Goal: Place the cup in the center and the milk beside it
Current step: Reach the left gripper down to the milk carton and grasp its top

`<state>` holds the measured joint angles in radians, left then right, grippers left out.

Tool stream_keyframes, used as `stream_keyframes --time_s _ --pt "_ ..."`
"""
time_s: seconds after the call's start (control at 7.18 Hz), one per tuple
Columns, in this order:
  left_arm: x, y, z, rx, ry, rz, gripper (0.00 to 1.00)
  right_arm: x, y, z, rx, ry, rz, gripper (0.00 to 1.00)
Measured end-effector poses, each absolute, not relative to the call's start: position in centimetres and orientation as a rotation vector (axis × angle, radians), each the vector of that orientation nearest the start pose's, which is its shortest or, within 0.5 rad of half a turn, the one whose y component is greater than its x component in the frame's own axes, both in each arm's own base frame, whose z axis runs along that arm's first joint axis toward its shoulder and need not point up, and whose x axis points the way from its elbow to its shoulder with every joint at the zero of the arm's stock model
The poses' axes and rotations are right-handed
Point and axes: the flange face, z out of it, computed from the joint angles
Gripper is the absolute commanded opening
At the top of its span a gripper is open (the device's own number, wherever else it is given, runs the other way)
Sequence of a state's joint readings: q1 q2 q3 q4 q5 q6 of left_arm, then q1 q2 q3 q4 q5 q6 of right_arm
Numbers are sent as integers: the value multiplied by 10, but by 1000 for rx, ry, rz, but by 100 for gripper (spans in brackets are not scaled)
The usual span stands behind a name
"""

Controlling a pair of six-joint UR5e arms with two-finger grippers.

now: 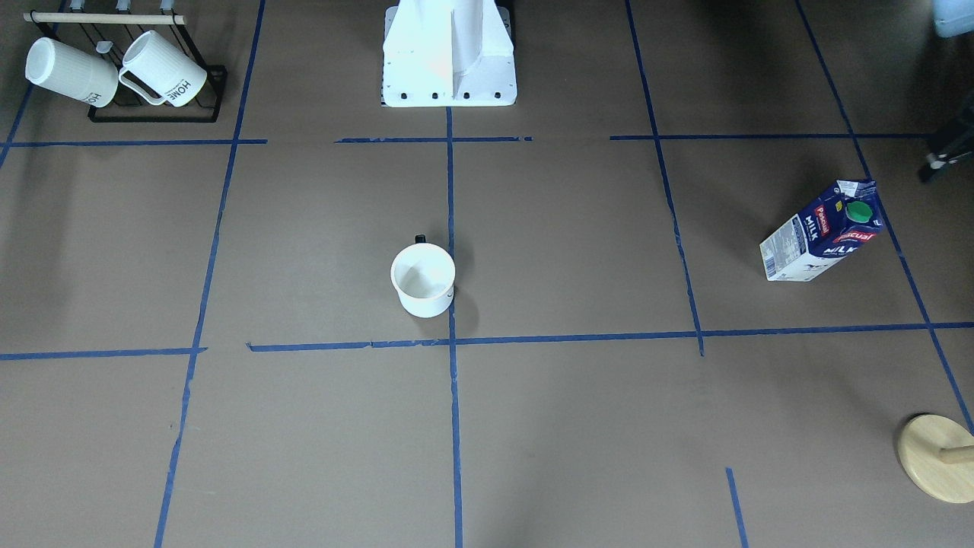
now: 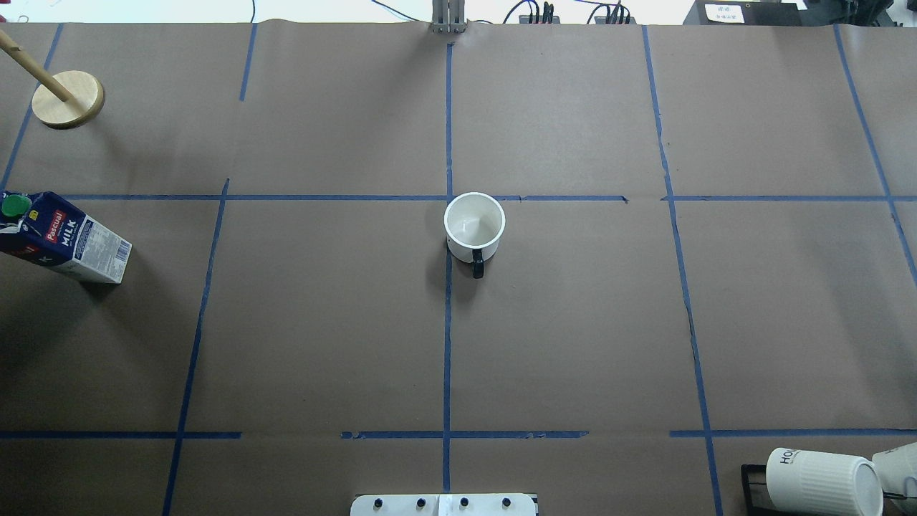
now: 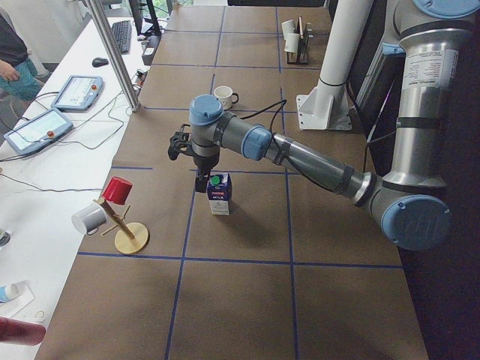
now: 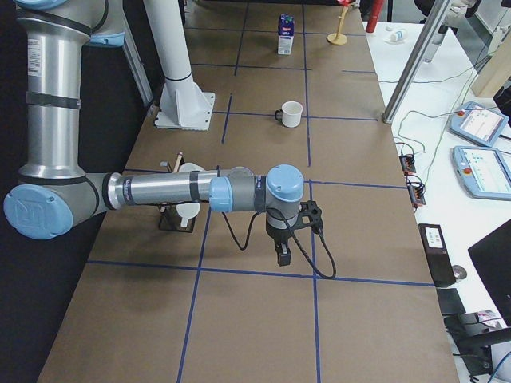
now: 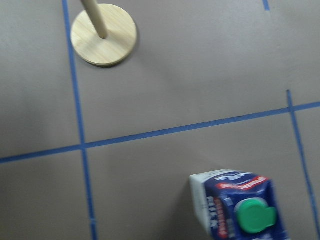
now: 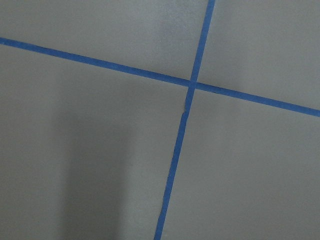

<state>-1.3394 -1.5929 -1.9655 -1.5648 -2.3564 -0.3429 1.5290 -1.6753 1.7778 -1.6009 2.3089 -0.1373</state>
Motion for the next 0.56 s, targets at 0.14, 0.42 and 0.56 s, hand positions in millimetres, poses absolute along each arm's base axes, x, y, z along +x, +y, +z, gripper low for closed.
stream_keyframes --time_s 0.14,0.42,0.56 --pt "75 -486 450 129 854 46 100 47 -453 611 105 -738 -197 99" --pt "105 -483 455 114 821 42 100 46 -452 610 106 -745 -197 99" --pt "113 -483 461 110 810 47 100 46 -452 610 106 -747 -198 99"
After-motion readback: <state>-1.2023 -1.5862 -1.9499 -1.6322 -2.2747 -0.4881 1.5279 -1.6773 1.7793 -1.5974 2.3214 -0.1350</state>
